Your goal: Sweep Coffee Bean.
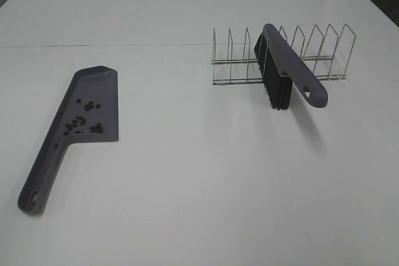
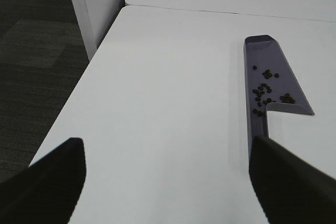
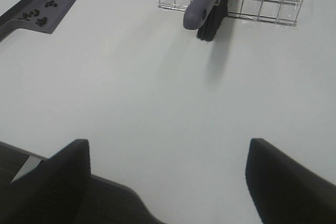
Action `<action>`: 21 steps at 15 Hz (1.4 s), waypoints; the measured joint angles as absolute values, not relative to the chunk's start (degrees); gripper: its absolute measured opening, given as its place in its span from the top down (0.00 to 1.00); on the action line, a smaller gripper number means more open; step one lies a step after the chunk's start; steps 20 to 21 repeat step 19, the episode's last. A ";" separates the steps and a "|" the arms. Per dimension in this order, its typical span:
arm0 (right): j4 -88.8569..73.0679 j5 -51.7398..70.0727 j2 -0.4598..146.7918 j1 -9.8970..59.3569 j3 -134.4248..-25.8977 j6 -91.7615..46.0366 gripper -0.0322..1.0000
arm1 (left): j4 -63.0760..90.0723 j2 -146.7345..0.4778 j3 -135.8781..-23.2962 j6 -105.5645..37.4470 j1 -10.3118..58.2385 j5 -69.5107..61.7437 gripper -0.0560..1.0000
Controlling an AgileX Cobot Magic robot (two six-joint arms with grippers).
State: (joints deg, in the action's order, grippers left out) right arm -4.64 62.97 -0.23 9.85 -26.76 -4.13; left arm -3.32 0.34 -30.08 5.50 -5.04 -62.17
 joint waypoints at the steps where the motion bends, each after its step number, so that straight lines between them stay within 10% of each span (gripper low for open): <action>1: -4.76 62.97 -0.23 7.73 -26.76 -4.13 0.23 | -3.32 0.34 -30.08 5.50 -5.04 -62.17 0.21; 21: -5.27 62.97 -0.23 3.15 -26.76 -4.13 0.23 | -3.32 0.34 -30.08 5.44 -5.04 -62.17 0.21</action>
